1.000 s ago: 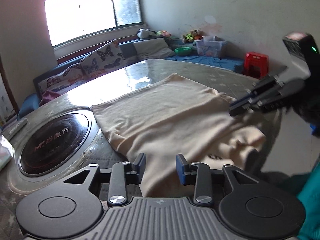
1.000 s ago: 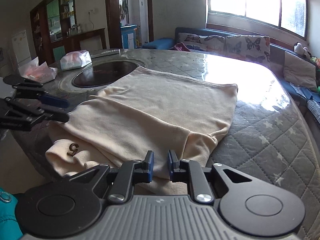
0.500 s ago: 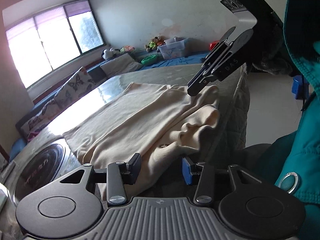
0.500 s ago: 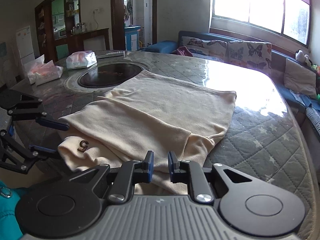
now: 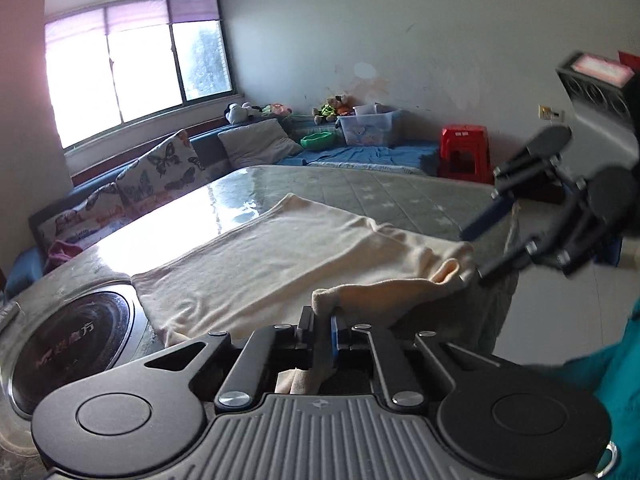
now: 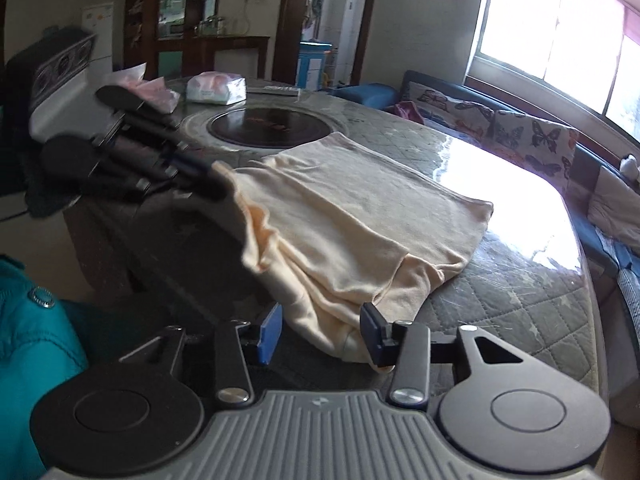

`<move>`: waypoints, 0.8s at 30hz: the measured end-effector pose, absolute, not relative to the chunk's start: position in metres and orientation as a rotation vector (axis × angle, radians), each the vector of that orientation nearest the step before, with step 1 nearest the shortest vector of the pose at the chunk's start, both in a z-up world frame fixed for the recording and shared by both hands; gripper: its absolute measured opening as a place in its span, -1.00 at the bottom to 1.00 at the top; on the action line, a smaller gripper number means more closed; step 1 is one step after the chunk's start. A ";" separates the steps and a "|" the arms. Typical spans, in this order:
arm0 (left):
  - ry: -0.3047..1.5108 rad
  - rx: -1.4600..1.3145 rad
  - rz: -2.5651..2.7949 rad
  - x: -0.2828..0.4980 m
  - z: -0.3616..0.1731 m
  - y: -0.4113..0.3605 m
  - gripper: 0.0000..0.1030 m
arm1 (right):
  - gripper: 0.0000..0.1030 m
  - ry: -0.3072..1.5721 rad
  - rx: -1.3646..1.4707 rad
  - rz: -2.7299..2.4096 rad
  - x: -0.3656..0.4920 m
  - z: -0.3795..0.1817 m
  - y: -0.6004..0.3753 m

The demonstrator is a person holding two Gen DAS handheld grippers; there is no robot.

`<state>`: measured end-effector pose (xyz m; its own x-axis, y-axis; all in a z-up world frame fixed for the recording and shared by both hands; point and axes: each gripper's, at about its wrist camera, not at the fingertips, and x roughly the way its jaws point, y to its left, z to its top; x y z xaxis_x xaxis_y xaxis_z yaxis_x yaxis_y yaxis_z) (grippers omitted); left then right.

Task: Fold clothes
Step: 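Grasp the sweatshirt hem with both grippers, then lift the hem with both grippers and fold it toward the collar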

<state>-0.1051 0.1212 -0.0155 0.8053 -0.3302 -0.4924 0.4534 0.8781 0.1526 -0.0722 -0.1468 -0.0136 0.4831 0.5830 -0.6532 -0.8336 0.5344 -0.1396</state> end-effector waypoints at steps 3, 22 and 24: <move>0.490 0.236 -0.426 -0.095 -0.012 0.125 -0.84 | -0.07 0.562 -0.510 0.922 -0.073 -0.020 -0.140; 0.493 0.377 -0.434 -0.126 -0.043 0.130 -0.28 | -0.80 0.569 -0.299 0.933 -0.032 -0.009 -0.122; 0.488 0.394 -0.421 -0.127 -0.047 0.131 -0.28 | -0.80 0.566 -0.288 0.921 -0.031 -0.007 -0.122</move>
<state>-0.1273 0.1315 -0.0466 0.8019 -0.2901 -0.5222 0.4737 0.8414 0.2600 -0.0313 -0.1224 -0.0066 0.4740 0.6677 -0.5740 -0.8141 0.5807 0.0032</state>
